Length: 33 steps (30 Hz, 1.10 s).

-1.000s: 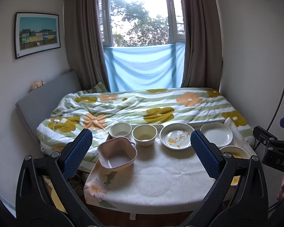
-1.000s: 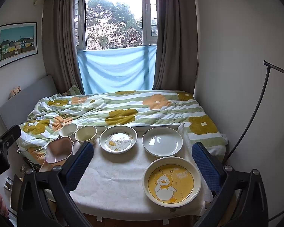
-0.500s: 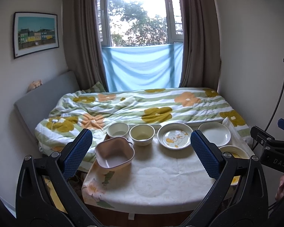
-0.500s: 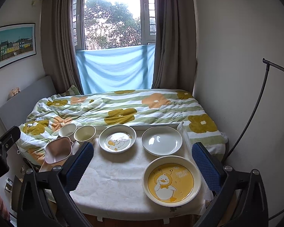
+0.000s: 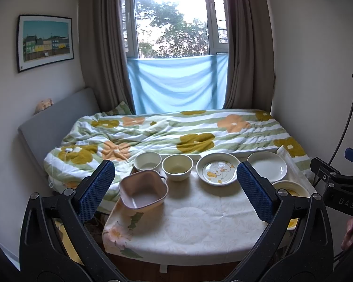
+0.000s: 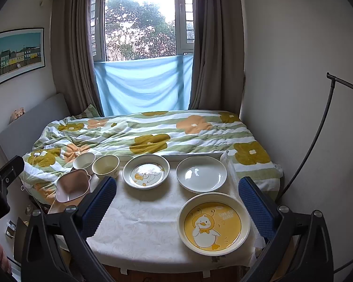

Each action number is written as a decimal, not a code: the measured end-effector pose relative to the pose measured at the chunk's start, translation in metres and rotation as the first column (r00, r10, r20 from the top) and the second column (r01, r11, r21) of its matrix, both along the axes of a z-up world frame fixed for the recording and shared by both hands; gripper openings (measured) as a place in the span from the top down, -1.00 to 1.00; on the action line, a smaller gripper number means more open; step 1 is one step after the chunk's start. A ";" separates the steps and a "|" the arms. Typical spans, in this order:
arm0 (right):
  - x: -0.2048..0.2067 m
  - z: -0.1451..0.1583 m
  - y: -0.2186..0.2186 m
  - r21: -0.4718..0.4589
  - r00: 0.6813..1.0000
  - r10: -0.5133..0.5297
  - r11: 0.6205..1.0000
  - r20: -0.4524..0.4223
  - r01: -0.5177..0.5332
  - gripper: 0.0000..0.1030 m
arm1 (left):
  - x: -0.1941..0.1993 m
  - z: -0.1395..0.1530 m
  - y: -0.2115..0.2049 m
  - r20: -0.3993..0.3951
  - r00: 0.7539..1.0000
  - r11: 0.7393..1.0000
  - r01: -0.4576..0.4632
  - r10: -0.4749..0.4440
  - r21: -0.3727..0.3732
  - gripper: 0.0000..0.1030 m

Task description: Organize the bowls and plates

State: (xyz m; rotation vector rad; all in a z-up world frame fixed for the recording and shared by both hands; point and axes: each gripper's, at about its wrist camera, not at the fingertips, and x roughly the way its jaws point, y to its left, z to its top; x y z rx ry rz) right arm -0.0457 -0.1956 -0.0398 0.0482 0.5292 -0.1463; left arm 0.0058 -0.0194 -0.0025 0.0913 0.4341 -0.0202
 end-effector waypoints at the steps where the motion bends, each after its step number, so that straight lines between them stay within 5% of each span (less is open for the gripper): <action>1: 0.000 0.000 0.000 0.000 1.000 0.000 1.000 0.000 0.000 -0.99 | 0.000 0.000 -0.001 0.000 1.000 1.000 0.000 0.000 0.001 -0.99; 33: 0.000 -0.005 -0.002 -0.002 1.000 -0.003 1.000 -0.004 0.003 -0.99 | 0.003 0.002 0.002 0.015 1.000 1.000 0.010 -0.010 0.016 -0.99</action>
